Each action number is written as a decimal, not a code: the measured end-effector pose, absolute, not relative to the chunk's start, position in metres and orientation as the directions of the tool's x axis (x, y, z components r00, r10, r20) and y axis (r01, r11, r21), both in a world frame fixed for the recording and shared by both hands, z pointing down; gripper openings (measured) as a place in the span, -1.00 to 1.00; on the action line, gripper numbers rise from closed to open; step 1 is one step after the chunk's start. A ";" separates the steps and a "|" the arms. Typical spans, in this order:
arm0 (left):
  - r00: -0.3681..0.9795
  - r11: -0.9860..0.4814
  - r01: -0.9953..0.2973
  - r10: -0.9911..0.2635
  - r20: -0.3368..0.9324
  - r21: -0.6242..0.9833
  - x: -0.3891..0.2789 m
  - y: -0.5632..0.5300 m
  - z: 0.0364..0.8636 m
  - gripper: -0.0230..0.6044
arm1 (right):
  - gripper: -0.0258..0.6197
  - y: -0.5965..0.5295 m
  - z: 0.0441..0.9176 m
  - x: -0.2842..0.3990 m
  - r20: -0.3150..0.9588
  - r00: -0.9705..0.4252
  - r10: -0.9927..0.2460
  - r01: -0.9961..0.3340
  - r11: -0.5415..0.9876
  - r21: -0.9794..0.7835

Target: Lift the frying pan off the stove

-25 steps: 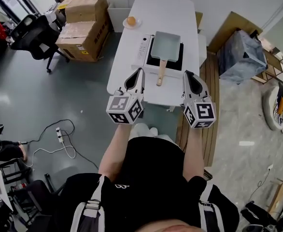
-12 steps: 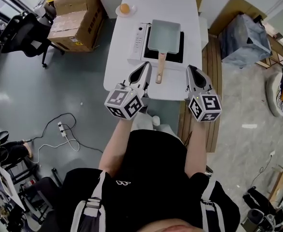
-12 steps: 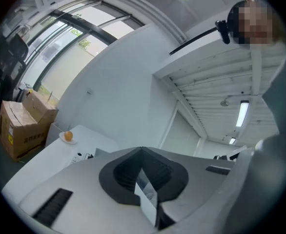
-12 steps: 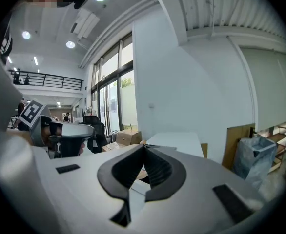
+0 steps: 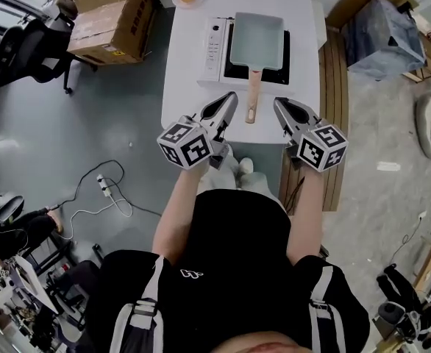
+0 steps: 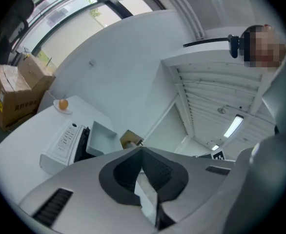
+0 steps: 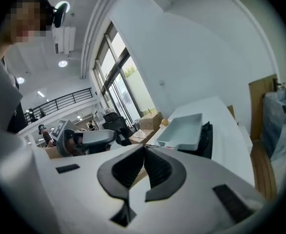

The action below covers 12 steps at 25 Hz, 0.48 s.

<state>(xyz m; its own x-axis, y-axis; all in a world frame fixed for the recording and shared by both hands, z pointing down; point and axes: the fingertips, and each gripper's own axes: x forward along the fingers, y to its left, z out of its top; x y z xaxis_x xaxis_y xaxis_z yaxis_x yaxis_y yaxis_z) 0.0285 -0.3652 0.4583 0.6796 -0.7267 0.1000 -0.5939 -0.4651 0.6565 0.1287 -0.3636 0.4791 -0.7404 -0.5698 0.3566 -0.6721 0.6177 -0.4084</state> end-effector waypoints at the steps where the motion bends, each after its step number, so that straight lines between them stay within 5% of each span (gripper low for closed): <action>1: 0.706 -0.472 -0.558 -0.703 0.091 0.683 0.031 -0.366 0.463 -0.92 | -0.92 -0.365 0.483 0.126 0.360 -0.752 -0.552 -0.659 0.618 -0.429; 12: 0.867 -0.498 -0.386 -0.484 0.121 0.777 0.046 -0.366 0.515 -0.80 | -0.92 -0.377 0.523 0.113 0.335 -0.831 -0.444 -0.548 0.551 -0.629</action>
<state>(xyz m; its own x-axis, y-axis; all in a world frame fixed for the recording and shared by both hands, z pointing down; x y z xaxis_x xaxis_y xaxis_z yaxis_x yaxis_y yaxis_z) 0.0461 -0.3658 0.5148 0.8668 -0.4838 0.1209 -0.3862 -0.4979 0.7765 0.1131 -0.3766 0.5229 -0.8310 -0.4439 0.3353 -0.5483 0.5511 -0.6291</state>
